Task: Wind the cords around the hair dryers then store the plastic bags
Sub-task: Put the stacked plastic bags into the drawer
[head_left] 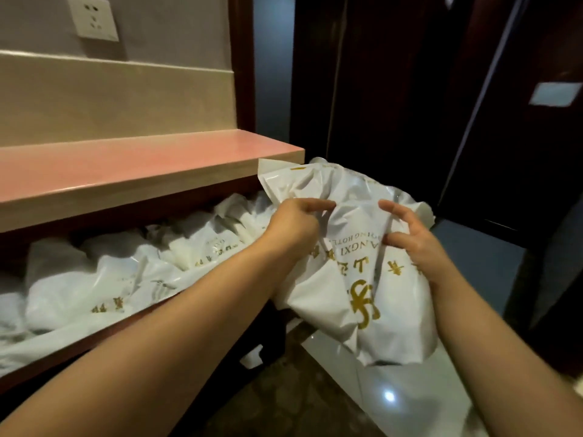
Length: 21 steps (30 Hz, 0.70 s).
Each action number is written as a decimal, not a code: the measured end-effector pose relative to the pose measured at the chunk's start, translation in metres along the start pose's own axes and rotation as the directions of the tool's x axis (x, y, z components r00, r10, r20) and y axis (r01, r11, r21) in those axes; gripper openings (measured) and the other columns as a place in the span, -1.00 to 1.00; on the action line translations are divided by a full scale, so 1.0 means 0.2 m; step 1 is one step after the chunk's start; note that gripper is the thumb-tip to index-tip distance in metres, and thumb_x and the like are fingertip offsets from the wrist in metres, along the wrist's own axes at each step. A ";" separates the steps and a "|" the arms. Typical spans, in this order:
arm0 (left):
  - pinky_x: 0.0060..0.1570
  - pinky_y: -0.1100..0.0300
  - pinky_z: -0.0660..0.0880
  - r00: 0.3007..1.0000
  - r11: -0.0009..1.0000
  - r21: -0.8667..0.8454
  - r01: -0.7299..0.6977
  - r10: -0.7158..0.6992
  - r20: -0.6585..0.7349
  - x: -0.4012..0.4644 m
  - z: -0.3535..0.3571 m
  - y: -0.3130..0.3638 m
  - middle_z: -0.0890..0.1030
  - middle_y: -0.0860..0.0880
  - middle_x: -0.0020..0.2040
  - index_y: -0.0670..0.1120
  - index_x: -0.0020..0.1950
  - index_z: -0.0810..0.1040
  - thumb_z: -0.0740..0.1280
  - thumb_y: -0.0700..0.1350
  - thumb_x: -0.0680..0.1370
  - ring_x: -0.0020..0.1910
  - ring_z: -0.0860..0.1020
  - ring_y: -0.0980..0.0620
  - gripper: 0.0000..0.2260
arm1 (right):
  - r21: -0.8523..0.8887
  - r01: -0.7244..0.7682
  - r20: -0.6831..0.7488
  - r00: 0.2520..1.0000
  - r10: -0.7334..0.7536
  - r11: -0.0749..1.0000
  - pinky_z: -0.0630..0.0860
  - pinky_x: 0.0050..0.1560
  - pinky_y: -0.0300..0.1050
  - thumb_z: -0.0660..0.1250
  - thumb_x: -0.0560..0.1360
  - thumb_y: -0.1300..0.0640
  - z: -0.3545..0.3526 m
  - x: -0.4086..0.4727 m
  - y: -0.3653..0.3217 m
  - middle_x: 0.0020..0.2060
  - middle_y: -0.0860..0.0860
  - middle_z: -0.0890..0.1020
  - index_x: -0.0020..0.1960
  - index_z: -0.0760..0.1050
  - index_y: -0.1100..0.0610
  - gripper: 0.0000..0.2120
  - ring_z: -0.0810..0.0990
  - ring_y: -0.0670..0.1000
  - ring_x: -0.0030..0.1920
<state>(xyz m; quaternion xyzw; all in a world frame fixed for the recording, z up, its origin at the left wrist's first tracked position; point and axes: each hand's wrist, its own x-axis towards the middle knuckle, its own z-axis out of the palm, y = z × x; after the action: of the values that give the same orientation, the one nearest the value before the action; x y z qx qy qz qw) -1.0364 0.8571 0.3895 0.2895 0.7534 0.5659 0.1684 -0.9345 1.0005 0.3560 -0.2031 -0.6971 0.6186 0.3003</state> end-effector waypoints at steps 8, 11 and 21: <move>-0.42 0.42 0.49 0.924 0.941 -0.328 0.081 -0.195 -0.330 0.48 0.01 -0.14 0.58 -0.07 0.15 0.02 0.30 0.51 0.11 -0.32 0.61 -0.09 0.59 0.01 -0.61 | -0.219 0.138 0.513 0.859 -0.006 0.966 0.49 -0.23 -0.39 0.25 0.46 0.40 0.14 0.92 -0.02 0.05 -0.22 0.43 0.11 0.45 -0.15 -0.54 0.49 -0.20 -0.02; 0.08 0.17 0.56 0.882 0.907 -0.403 0.122 -0.285 -0.375 0.62 0.06 -0.14 0.49 -0.01 0.32 0.11 0.41 0.38 0.10 -0.26 0.62 0.22 0.51 -0.07 -0.57 | -0.245 0.187 0.702 0.711 0.040 0.951 0.48 -0.19 -0.45 0.32 0.41 0.38 0.22 1.25 -0.05 0.08 -0.23 0.47 0.05 0.51 -0.15 -0.56 0.51 -0.34 -0.02; 0.43 0.13 0.18 0.810 0.834 -0.401 0.379 -0.508 -0.292 0.85 0.19 -0.25 0.12 0.03 0.53 0.13 0.54 -0.22 0.26 -0.01 0.50 0.46 0.19 0.00 -0.21 | -0.261 0.278 0.965 0.041 0.260 0.924 0.52 -0.10 -0.35 0.08 0.41 0.59 0.67 1.82 0.09 -0.22 -0.05 0.70 -0.26 0.70 0.03 -0.42 0.65 -0.14 -0.12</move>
<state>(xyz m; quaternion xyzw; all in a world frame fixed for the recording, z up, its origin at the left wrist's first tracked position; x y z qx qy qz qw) -1.1588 0.9829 0.3437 -0.0460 0.7149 0.6711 0.1907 -1.2936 1.1423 0.3916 0.2336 -0.8137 0.4330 -0.3095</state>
